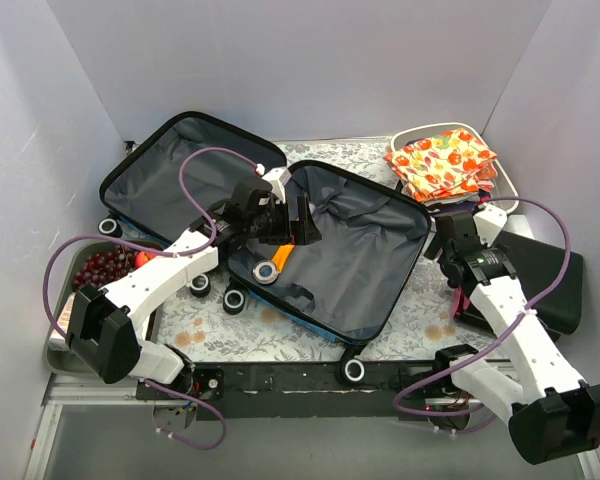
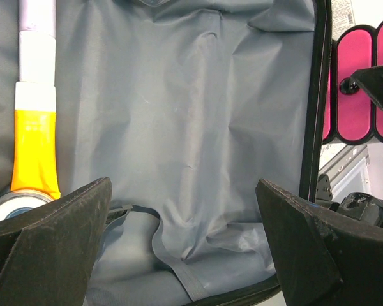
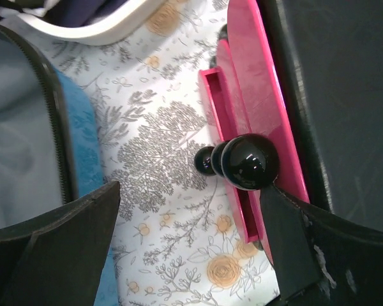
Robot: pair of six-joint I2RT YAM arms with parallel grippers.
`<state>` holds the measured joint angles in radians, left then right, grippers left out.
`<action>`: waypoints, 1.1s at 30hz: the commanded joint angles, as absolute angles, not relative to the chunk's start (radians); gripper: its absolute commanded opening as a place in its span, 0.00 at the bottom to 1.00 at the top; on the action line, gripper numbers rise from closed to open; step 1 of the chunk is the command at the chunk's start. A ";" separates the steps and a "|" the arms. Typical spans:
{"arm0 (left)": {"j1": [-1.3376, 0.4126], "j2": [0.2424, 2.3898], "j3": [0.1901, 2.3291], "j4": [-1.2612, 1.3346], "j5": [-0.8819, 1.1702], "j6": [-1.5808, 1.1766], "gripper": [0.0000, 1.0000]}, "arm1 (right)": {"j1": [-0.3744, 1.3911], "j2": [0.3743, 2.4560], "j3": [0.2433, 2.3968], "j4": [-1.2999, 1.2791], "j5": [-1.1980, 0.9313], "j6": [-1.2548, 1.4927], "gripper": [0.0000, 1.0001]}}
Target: Open, take out, and arrange the luggage
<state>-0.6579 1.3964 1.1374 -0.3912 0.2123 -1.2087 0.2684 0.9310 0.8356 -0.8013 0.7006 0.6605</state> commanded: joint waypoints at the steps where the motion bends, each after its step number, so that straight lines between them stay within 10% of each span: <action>1: -0.663 1.377 1.138 -0.403 0.189 -1.184 0.98 | 0.247 0.930 0.871 -0.543 0.660 0.474 0.95; 11: -0.663 1.396 1.143 -0.374 0.224 -1.164 0.98 | 0.268 0.880 0.874 -0.612 0.268 0.090 0.86; 33: -0.663 1.440 1.186 -0.399 0.250 -1.120 0.98 | 0.344 1.308 1.227 -1.069 0.356 -0.701 0.92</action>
<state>-0.6579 1.4513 1.1538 -0.3885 0.2527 -1.1427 0.3489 1.2884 1.1923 -0.9611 0.3706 -0.5419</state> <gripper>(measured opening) 0.982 0.923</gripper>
